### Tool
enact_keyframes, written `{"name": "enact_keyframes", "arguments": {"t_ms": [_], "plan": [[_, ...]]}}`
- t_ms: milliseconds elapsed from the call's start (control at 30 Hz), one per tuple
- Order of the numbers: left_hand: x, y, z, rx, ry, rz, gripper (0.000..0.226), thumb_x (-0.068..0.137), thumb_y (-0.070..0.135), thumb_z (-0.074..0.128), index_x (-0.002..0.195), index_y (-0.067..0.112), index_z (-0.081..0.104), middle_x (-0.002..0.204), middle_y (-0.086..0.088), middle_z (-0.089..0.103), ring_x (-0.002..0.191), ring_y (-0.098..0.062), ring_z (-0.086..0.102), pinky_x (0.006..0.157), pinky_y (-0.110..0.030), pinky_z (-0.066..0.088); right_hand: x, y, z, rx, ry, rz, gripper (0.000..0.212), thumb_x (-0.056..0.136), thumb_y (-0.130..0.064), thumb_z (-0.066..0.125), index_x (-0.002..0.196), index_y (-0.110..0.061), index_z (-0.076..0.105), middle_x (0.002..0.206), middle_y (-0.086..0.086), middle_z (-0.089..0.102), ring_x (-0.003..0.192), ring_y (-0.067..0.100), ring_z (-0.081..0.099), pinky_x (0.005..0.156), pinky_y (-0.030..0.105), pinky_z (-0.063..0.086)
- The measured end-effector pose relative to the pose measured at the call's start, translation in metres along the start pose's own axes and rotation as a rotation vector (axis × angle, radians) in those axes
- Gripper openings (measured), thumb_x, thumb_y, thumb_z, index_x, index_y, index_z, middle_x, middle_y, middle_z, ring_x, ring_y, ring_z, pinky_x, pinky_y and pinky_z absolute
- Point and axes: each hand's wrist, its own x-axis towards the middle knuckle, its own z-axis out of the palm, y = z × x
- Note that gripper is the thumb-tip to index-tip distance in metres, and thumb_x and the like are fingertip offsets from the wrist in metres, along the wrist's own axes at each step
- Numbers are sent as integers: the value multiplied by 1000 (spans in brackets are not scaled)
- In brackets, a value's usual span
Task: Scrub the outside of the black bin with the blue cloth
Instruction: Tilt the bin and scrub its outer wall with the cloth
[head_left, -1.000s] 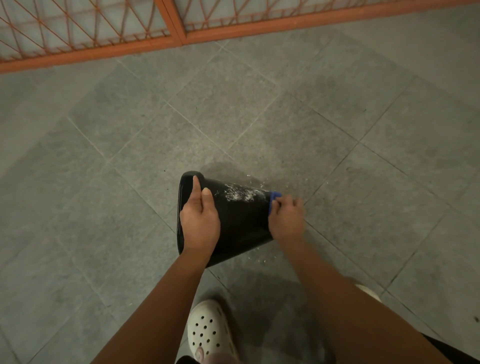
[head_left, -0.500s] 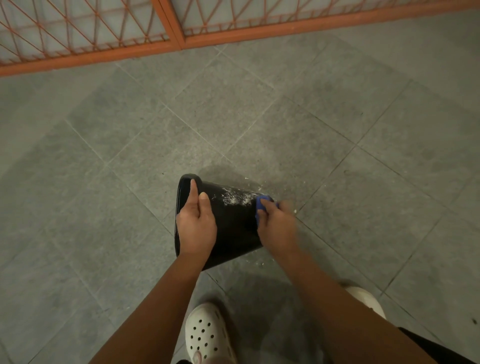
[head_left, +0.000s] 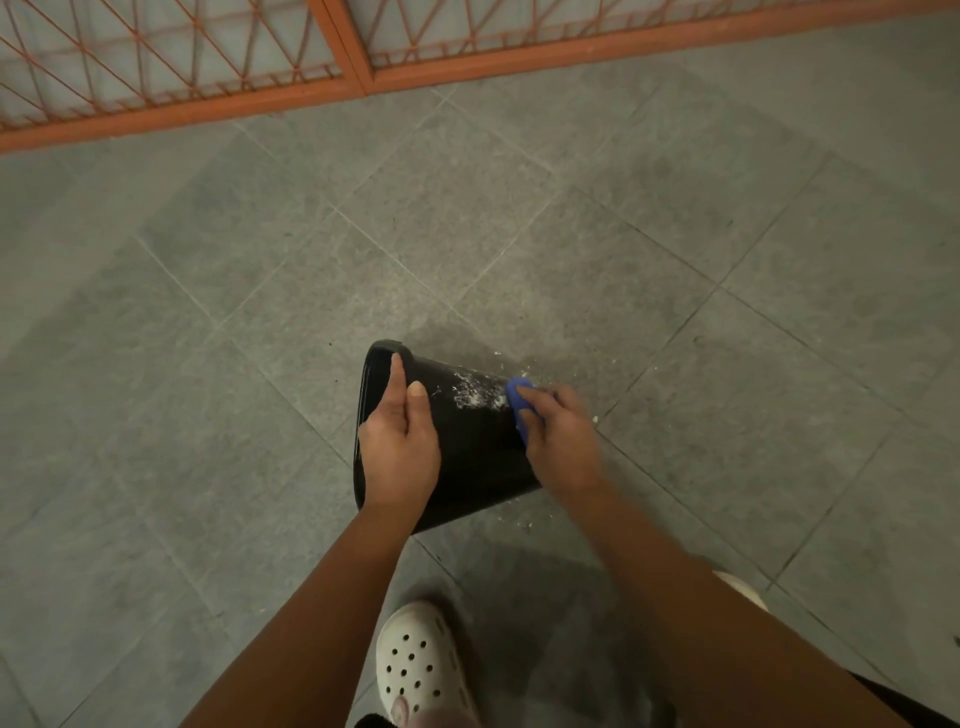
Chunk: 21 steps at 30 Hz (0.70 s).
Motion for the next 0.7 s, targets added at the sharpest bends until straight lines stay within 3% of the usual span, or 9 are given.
{"name": "enact_keyframes", "arguments": {"t_ms": [100, 200, 333, 400, 433, 500, 600, 700], "plan": [[-1, 1, 2, 6, 13, -2, 44, 102, 22, 39, 145, 17, 37, 69, 20, 43, 61, 18, 51, 61, 0, 41, 10, 12, 5, -88, -56, 187, 33, 96, -20, 47, 126, -10, 55, 106, 12, 51, 88, 23, 53, 82, 31, 46], [-1, 3, 2, -1, 11, -7, 43, 102, 22, 38, 145, 17, 38, 67, 14, 46, 59, 4, 47, 62, -3, 43, -1, 12, 1, -236, -128, 376, 37, 98, -28, 40, 132, -15, 45, 114, 9, 44, 87, 18, 50, 82, 28, 44], [-2, 3, 2, 12, -9, 41, 44, 101, 22, 38, 145, 17, 36, 67, -4, 55, 61, -1, 48, 61, -9, 45, -20, 3, -1, -67, 2, 74, 35, 93, -17, 54, 127, -10, 55, 104, 4, 45, 80, 12, 43, 68, 10, 31], [-3, 5, 3, 25, -14, 51, 44, 101, 23, 38, 145, 18, 36, 68, -13, 59, 61, -6, 52, 58, -15, 45, -9, 7, -1, -16, 18, -55, 34, 89, -9, 59, 122, -8, 60, 97, 5, 46, 77, 15, 46, 67, 13, 34], [-4, 5, 3, 29, -14, 52, 44, 101, 23, 38, 145, 18, 35, 67, -7, 58, 62, -1, 52, 58, -13, 45, -2, 12, 1, -40, 8, -63, 32, 89, -9, 58, 121, -9, 61, 96, 8, 48, 76, 18, 48, 67, 18, 39], [-6, 6, 3, 27, -26, 60, 44, 101, 23, 38, 145, 17, 35, 68, 12, 50, 61, 9, 53, 61, -5, 44, 10, 22, 4, -113, -39, 94, 31, 93, -16, 51, 123, -12, 59, 100, 11, 49, 77, 19, 47, 72, 28, 45], [-6, 8, 4, 33, -36, 67, 44, 101, 22, 39, 144, 16, 36, 68, 15, 47, 58, 8, 49, 61, -2, 43, 11, 23, 3, -228, -116, 292, 33, 97, -24, 43, 127, -15, 53, 111, 9, 48, 84, 14, 43, 78, 25, 41], [-4, 4, 3, 28, -5, 40, 44, 101, 20, 38, 145, 14, 36, 67, 18, 43, 58, 11, 51, 60, -2, 43, -2, 2, -1, -161, -108, 204, 33, 96, -21, 45, 127, -16, 51, 115, 8, 45, 92, 16, 47, 76, 20, 36]]}}
